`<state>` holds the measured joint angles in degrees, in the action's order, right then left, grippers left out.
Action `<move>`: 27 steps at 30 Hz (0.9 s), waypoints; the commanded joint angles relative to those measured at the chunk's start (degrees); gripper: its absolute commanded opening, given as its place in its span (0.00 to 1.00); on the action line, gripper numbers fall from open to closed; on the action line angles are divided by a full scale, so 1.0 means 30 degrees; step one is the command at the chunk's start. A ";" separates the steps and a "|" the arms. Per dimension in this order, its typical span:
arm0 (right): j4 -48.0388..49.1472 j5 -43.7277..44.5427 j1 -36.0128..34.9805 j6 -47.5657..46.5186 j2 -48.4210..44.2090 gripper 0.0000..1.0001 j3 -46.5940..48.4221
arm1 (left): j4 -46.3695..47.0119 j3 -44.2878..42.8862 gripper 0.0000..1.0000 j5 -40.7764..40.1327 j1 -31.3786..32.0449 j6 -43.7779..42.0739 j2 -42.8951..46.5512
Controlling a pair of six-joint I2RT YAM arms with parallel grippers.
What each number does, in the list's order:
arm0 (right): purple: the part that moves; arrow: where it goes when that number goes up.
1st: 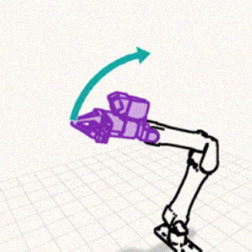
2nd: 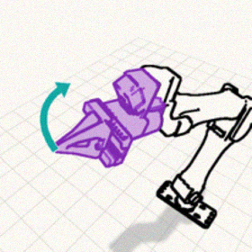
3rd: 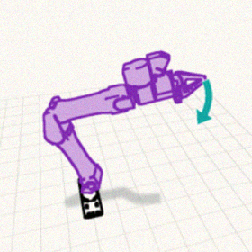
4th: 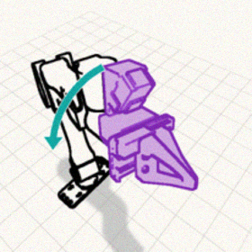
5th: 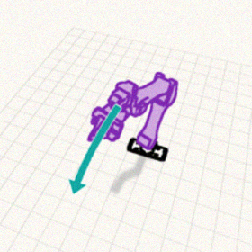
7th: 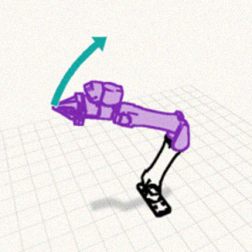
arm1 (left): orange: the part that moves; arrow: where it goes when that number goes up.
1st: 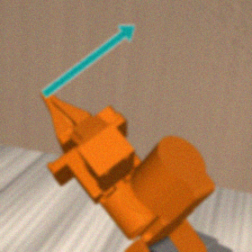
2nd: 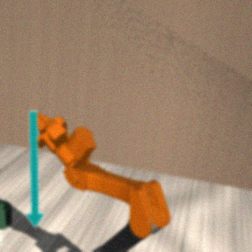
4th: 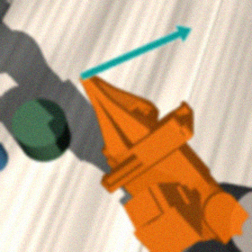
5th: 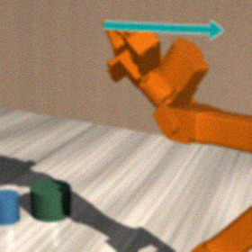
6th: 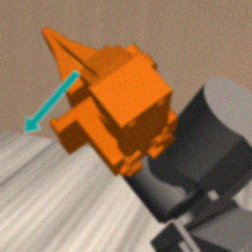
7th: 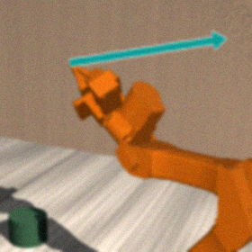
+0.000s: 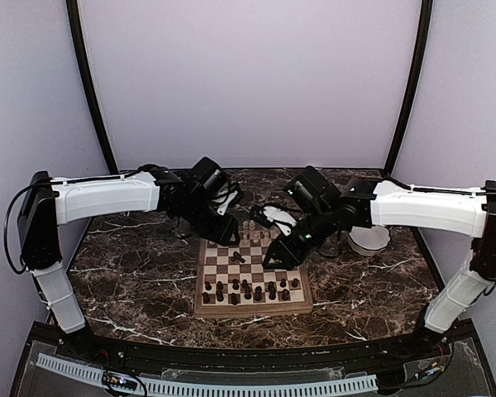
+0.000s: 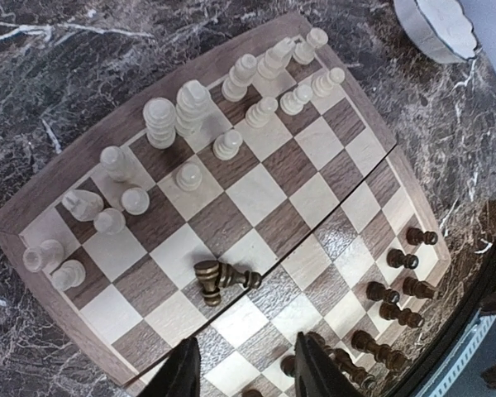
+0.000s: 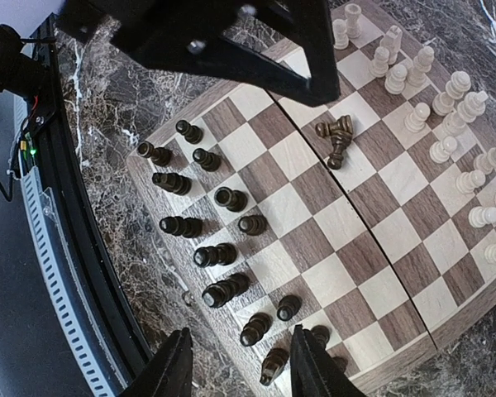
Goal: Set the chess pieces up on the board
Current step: Pick up the chess pile from the chessboard.
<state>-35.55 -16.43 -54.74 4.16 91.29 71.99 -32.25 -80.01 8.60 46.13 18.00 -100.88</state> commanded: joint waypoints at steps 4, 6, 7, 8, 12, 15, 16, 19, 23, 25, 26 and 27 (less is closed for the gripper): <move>0.0373 0.0672 0.0269 0.0454 -0.1437 0.42 -0.0787 | -0.2647 -0.2304 0.39 -0.1248 0.0645 -0.0956 -0.2367; 0.0392 0.0769 0.0337 0.0545 -0.1649 0.42 -0.1015 | -0.2610 -0.2404 0.41 -0.1343 0.0685 -0.0986 -0.2707; 0.0402 0.0785 0.0367 0.0571 -0.1746 0.42 -0.1135 | -0.2581 -0.2428 0.41 -0.1358 0.0696 -0.0989 -0.2792; 0.0422 0.0820 0.0375 0.0629 -0.1820 0.42 -0.1231 | -0.2588 -0.2497 0.42 -0.1442 0.0683 -0.0989 -0.3017; 0.0365 0.0889 0.0434 0.0743 -0.1993 0.42 -0.1456 | -0.2674 -0.2785 0.42 -0.1884 0.0691 -0.0755 -0.3549; 0.0341 0.0875 0.0463 0.0749 -0.1974 0.42 -0.1495 | -0.2529 -0.2971 0.41 -0.2420 0.0705 -0.0442 -0.3710; 0.0370 0.0843 0.0486 0.0751 -0.1940 0.42 -0.1470 | -0.2414 -0.3005 0.41 -0.2541 0.0692 -0.0335 -0.3744; 0.0380 0.0779 0.0464 0.0779 -0.1811 0.42 -0.1412 | -0.2422 -0.3353 0.41 -0.2785 0.0658 0.0220 -0.4086; 0.0386 0.0662 0.0463 0.0844 -0.1776 0.42 -0.1331 | -0.2539 -0.3700 0.39 -0.3020 0.0656 0.0779 -0.4659; 0.0403 0.0723 0.0464 0.0776 -0.1776 0.42 -0.1441 | -0.2513 -0.3707 0.38 -0.2926 0.0676 0.0934 -0.4839; 0.0462 0.0791 0.0464 0.0725 -0.1736 0.42 -0.1503 | -0.2517 -0.3710 0.38 -0.2911 0.0662 0.1036 -0.4884; 0.0623 0.0971 0.0464 0.0685 -0.1658 0.42 -0.1548 | -0.2601 -0.3726 0.38 -0.2904 0.0660 0.1093 -0.4880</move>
<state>-35.62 -14.28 -53.56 6.28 86.89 67.99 -38.50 -90.04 0.49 47.97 19.46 -115.02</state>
